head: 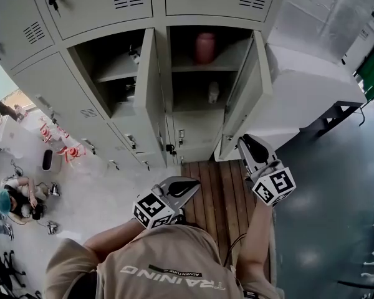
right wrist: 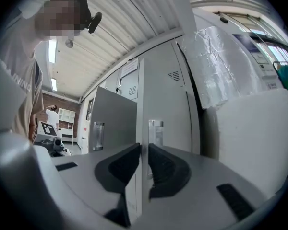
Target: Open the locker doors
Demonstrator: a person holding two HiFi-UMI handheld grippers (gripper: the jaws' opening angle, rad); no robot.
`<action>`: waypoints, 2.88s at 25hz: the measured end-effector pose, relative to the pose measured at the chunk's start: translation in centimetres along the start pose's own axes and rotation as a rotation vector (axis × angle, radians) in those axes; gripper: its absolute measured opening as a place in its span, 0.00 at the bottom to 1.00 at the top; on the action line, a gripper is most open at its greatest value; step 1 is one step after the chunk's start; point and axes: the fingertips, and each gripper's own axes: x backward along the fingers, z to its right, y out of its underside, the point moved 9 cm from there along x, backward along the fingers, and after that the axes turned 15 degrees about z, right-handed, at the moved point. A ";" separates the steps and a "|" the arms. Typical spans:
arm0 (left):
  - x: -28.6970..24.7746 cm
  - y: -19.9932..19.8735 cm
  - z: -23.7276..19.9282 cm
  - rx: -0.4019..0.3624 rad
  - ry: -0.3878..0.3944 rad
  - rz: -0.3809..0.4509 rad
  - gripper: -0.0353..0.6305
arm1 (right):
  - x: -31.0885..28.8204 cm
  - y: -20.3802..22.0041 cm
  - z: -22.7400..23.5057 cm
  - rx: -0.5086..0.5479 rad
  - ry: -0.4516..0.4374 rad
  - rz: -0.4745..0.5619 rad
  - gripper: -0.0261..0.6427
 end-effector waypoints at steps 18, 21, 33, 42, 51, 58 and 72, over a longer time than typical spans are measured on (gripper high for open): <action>3.3 -0.1 0.0 -0.003 -0.018 0.030 0.06 | 3.2 0.2 -3.4 0.080 0.188 -0.051 0.10; 6.8 -0.3 0.8 0.001 -0.034 0.038 0.06 | 4.2 0.8 -6.9 0.070 0.253 -0.071 0.10; 19.9 0.6 2.8 0.009 -0.100 0.054 0.06 | 5.3 1.8 -21.6 0.037 0.270 -0.126 0.10; 23.4 0.5 3.7 -0.020 -0.279 0.110 0.06 | 4.3 2.9 -26.8 0.050 0.178 -0.147 0.10; 24.3 -0.9 5.8 -0.095 -0.463 0.156 0.06 | 4.5 2.5 -26.5 0.108 0.032 -0.129 0.10; 23.9 -2.0 6.9 -0.156 -0.517 0.187 0.06 | 4.0 3.0 -27.4 -0.036 0.067 -0.064 0.10; 27.2 -3.2 5.6 -0.154 -0.488 0.211 0.06 | 1.9 0.2 -31.9 0.080 -0.008 -0.061 0.10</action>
